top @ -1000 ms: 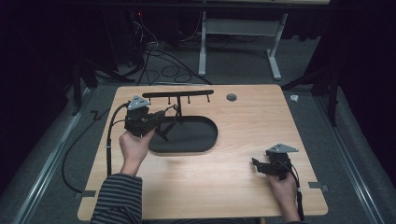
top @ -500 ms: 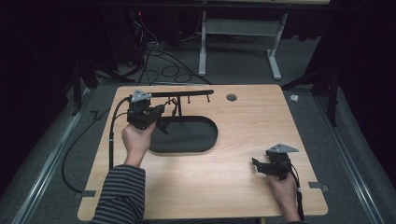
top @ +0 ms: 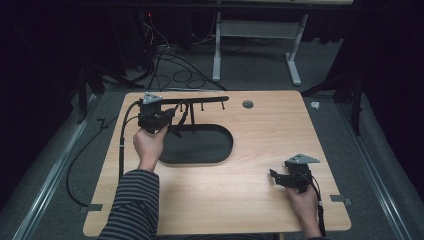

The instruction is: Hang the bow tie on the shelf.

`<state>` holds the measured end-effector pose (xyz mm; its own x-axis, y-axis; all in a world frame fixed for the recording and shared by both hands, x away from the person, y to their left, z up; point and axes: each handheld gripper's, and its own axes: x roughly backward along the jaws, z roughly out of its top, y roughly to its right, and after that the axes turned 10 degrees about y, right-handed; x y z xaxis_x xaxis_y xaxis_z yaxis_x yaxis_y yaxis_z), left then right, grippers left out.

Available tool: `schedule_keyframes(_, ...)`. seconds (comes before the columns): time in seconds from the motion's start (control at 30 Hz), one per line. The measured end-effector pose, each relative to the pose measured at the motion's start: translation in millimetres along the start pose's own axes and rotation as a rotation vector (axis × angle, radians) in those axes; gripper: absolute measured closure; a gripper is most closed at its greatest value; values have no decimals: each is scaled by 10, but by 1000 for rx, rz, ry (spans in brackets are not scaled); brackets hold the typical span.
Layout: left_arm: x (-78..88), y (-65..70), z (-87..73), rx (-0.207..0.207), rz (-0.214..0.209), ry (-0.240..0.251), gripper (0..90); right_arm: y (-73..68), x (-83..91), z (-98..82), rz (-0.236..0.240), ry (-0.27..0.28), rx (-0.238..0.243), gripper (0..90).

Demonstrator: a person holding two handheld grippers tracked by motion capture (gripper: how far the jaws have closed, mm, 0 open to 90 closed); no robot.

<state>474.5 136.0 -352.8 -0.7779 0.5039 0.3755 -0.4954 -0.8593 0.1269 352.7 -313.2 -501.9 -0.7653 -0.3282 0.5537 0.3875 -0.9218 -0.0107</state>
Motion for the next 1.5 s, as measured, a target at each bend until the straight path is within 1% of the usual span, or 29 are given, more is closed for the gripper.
schedule_keyframes(0.13, -14, -7, -11, -7, 5, -16, 874, 0, 0, 0, 0, 0, 0, 294)
schedule_keyframes(0.27, -22, 3, -18, -5, 0, -15, 844, 1, 0, 0, 0, 1, 1, 294)
schedule_keyframes(0.3, -22, 3, -18, -5, 0, -15, 831, 1, 0, 0, 0, 1, 1, 294)
schedule_keyframes(0.37, -15, 13, -18, -13, 1, -13, 779, 1, 0, 0, 0, 1, 1, 294)
schedule_keyframes(0.4, -1, 22, -15, -20, -2, -16, 758, 1, -1, 0, 0, 1, 1, 294)
schedule_keyframes(0.47, 13, 39, -12, -27, -4, -16, 745, 1, -1, 0, 0, 1, 1, 294)
schedule_keyframes(0.53, 18, 49, -11, -25, -6, -13, 727, 1, 0, 0, 0, 1, 0, 294)
schedule_keyframes(0.57, 28, 55, -10, -27, -8, -17, 727, 1, 0, 0, 0, 1, 0, 294)
schedule_keyframes(0.6, 50, 67, -8, -31, -13, -26, 696, 0, 0, 0, 0, 0, 0, 294)
schedule_keyframes(0.7, 76, 92, -9, -49, -12, -36, 667, 1, 1, 0, 1, 0, -2, 293)
schedule_keyframes(0.77, 82, 100, -10, -52, -15, -38, 651, 1, 1, 0, 1, 0, -2, 294)
schedule_keyframes(0.8, 101, 113, -12, -56, -24, -42, 645, 1, 1, 0, 1, 0, -2, 293)
schedule_keyframes(0.93, 144, 139, -16, -58, -34, -36, 615, -3, 1, 0, -1, -1, 0, 293)
schedule_keyframes(0.97, 182, 145, -22, -61, -39, -29, 608, -3, 1, 0, -1, -1, 1, 293)
schedule_keyframes(1.17, 278, 124, -44, -58, -35, -22, 586, -4, 1, 1, -1, -3, 2, 293)
schedule_keyframes(1.2, 318, 117, -51, -51, -35, -15, 586, -3, 1, 1, -1, -3, 2, 293)
schedule_keyframes(1.5, 437, 89, -88, -49, -37, -9, 583, -6, 0, 1, -2, -3, 4, 293)
